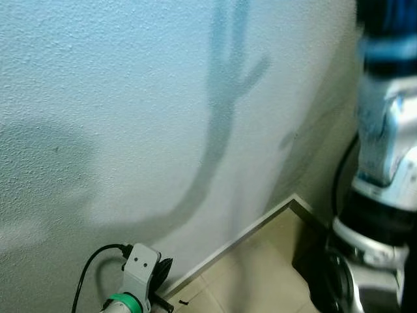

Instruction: Clothes washing

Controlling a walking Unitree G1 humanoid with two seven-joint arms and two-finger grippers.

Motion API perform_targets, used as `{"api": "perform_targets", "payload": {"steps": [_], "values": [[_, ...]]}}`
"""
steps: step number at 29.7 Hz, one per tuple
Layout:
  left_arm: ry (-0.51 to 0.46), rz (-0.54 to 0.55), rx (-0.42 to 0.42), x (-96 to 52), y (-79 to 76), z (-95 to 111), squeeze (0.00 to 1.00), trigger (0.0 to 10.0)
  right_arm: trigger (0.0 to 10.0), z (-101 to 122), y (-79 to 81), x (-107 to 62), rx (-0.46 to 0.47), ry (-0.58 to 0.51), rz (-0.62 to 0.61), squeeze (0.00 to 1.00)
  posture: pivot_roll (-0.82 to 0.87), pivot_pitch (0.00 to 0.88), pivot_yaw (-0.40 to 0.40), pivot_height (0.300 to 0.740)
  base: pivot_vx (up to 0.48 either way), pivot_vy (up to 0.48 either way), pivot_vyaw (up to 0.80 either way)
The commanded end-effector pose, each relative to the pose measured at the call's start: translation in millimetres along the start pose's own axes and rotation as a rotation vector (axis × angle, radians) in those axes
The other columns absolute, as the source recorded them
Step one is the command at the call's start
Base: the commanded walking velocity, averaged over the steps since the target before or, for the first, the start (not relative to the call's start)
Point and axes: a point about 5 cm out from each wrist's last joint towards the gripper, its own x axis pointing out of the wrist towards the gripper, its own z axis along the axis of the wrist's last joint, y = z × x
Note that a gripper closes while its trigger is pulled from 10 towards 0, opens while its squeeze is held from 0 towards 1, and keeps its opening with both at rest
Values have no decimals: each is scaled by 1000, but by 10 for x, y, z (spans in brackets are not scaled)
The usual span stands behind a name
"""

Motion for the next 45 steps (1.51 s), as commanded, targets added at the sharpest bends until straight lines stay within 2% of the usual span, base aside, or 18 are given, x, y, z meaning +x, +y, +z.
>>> {"api": "perform_targets", "payload": {"steps": [1,2,3,5,7,8,10,12,15,17,26,28,29,30,32,34,37,45], "values": [[41,-7,2,-60,-22,-87,0,10000,10000,-39,137,43,-17,44,76,0,-51,207,70,740,0,0,0],[41,-1,2,-79,-16,-93,0,10000,10000,-117,106,-111,-31,122,35,0,-43,193,63,740,0,0,0],[41,-1,2,-79,-16,-93,0,10000,10000,-117,106,-111,-31,122,35,0,-43,193,63,740,0,0,0],[44,14,4,-108,11,-109,0,10000,10000,-476,3,-601,-106,485,-142,0,-49,178,65,740,0,0,0],[59,13,3,-137,-4,-162,0,10000,10000,-755,-25,-1168,-88,750,-309,0,-58,166,86,740,0,0,0],[59,13,3,-137,-4,-162,0,10000,10000,-755,-25,-1168,-88,750,-309,0,-58,166,86,740,0,0,0],[74,6,1,-155,-35,-210,0,10000,10000,-874,-3,-1525,-47,844,-413,0,-68,153,97,740,0,0,0],[74,6,1,-155,-35,-210,0,10000,10000,-874,-3,-1525,-47,844,-413,0,-68,153,97,740,0,0,0],[100,1,11,-170,-49,-274,0,10000,10000,-1025,44,-2113,-21,1012,-572,0,-72,136,113,740,0,0,0],[117,1,18,-168,-36,-296,0,10000,10000,-1077,56,-2368,-33,1104,-655,0,-72,134,116,740,0,0,0],[150,13,32,-166,-8,-338,0,10000,10000,-1120,21,-2680,-110,1255,-782,0,-72,132,117,740,0,0,0],[219,95,58,-149,35,-501,0,10000,10000,-1073,-219,-3567,-399,1392,-1242,0,-78,77,100,740,0,0,0],[219,95,58,-149,35,-501,0,10000,10000,-1073,-219,-3567,-399,1392,-1242,0,-78,77,100,740,0,0,0],[239,122,62,-144,45,-551,0,10000,10000,-1066,-211,-3813,-480,1420,-1350,0,-78,77,100,740,0,0,0],[239,122,62,-144,45,-551,0,10000,10000,-1066,-211,-3813,-480,1420,-1350,0,-78,77,100,740,0,0,0],[256,186,50,-113,99,-584,0,10000,10000,-1123,-180,-4015,-547,1481,-1393,0,-76,71,104,740,0,0,0],[258,259,9,-68,181,-565,0,10000,10000,-1179,-180,-4090,-613,1542,-1415,0,-75,65,105,740,0,0,-144],[214,280,-1,-54,209,-517,0,10000,10000,-1213,-242,-4037,-646,1404,-1451,0,-69,64,104,740,0,0,-759]]}}
